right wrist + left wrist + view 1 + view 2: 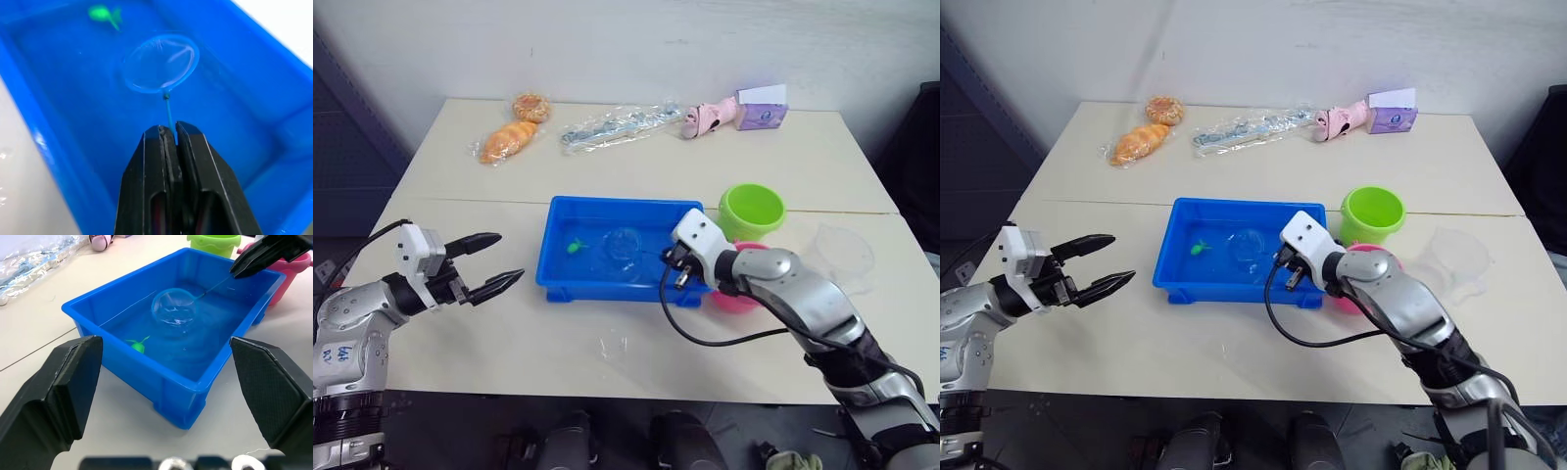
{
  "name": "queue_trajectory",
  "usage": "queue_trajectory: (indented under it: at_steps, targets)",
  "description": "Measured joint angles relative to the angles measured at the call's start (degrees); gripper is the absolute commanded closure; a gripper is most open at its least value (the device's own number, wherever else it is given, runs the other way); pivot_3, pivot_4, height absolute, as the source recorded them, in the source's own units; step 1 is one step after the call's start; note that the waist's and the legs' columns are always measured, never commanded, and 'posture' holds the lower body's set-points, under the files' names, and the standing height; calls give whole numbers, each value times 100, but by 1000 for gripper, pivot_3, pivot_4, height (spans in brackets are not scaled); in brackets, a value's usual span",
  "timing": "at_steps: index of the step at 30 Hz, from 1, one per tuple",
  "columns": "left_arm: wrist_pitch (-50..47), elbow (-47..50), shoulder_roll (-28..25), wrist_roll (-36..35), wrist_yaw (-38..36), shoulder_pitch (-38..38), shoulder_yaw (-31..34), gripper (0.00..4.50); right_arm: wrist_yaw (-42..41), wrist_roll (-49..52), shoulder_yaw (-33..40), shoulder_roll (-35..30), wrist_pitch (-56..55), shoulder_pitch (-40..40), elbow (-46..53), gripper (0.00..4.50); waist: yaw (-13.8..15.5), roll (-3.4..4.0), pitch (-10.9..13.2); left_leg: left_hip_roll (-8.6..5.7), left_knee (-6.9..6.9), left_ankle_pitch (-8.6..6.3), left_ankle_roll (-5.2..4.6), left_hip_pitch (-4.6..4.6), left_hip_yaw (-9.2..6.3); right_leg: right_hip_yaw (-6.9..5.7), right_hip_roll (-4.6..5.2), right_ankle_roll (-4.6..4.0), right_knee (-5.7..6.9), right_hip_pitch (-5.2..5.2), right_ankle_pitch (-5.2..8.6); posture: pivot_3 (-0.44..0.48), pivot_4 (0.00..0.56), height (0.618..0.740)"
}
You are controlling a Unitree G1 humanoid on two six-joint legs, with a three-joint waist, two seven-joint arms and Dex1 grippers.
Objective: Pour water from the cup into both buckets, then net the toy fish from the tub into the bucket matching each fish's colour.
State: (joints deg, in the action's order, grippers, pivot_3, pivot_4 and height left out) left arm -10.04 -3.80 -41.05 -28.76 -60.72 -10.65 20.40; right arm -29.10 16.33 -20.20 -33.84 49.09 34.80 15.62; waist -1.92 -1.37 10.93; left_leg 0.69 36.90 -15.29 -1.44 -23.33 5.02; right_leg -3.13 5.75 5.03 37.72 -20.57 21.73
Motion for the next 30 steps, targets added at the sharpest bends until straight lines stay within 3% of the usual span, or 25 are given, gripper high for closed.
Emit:
queue_trajectory:
  at_steps: [8,17,23,30]
  targets:
    - [-170,169,-50,-4,105,45,-13,39,-11,-497,-455,603,-101,530,-891,4500,-13,0,0,0,-2,1,1,0,3,0,-2,0,3,-2,0,0,150,740]
    - [-357,151,-287,212,202,-100,-184,39,-238,-658,-578,1772,-491,907,-1831,4500,-120,0,0,1,-11,1,3,0,5,-2,-3,0,14,-4,0,0,150,740]
    - [-448,149,-290,222,239,-269,-301,39,-349,-592,-194,1833,-534,725,-1592,4500,-112,0,0,0,-20,1,3,0,4,-2,-4,0,13,-4,0,0,150,740]
    - [-510,149,-279,207,216,-447,-464,39,-597,130,661,1606,-53,-137,-363,4500,-112,-1,0,-1,-56,5,10,3,8,-2,-7,0,1,-6,0,0,150,740]
